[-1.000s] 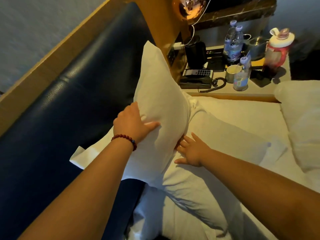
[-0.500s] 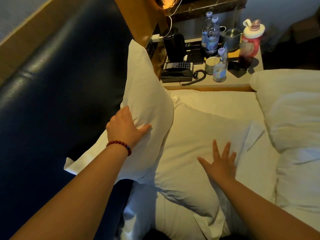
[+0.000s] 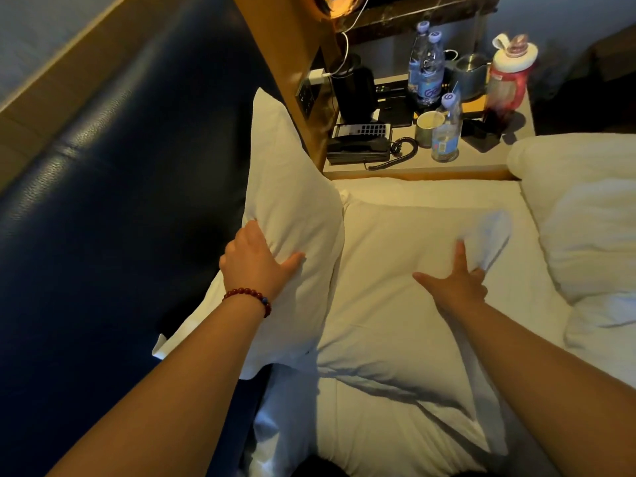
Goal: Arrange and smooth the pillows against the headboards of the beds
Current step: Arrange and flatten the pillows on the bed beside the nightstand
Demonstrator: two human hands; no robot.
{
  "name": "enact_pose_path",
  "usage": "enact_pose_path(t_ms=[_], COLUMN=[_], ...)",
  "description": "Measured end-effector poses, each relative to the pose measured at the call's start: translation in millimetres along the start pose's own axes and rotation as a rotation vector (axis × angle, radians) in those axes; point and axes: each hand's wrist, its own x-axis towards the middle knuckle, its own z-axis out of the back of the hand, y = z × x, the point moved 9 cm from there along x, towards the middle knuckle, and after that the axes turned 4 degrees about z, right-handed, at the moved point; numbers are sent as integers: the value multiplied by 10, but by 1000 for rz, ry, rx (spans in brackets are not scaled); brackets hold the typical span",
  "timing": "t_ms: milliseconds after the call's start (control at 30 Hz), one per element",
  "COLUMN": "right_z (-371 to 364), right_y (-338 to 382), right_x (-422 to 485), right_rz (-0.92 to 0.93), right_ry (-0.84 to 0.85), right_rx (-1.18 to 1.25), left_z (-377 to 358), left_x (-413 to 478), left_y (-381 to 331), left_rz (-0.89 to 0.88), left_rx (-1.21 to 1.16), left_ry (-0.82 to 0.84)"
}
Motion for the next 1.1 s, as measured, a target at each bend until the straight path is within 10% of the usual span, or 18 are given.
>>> enact_pose_path(t_ms=[233,533,933,1100], right_z=[-162,-434,-708,-922], right_y=[-457,-1527,-2115,-2125], right_x=[-255,-587,-1013,-1207], right_rz=[-13,-465,-505,-444], right_ry=[29,131,148,207], right_rx=[146,566,655,733], left_z=[10,-580,-2085,-2264], left_x=[-135,-778,-1652,-1735], left_y=[-125,-675,-718,-579], left_rz=[-103,-434,-595,-599], left_rx=[240,531,327,218], left_ry=[-103,16,447,373])
